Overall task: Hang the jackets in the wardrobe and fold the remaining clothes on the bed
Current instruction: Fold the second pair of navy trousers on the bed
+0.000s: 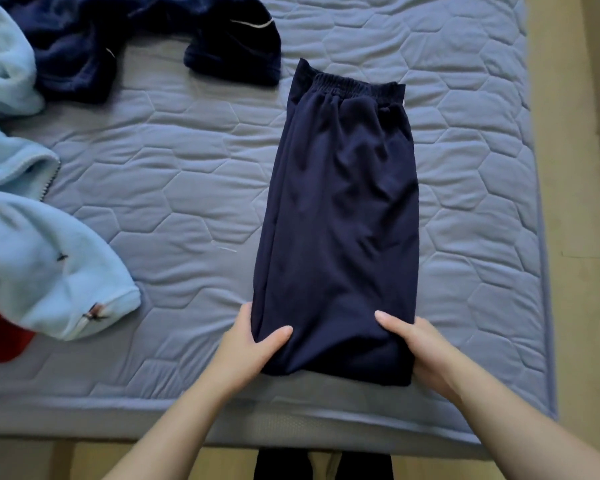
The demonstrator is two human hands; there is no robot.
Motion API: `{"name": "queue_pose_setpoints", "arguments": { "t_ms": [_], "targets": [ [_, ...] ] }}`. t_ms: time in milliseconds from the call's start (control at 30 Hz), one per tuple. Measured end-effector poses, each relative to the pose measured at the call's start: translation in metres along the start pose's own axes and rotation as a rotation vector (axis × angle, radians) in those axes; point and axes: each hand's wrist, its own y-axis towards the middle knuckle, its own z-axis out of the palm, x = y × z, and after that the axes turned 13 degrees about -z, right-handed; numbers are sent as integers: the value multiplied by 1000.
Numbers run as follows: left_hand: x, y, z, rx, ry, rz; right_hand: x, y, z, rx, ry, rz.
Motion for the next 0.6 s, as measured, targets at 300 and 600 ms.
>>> {"name": "queue_pose_setpoints", "arguments": {
  "t_ms": [300,600],
  "targets": [
    [38,-22,-4,-200,-148,72,-20,-18,-5,8,-223,-72],
    [56,-20,-4,-212,124,104,-17,-27,-14,48,-450,-172]
  ]
}}
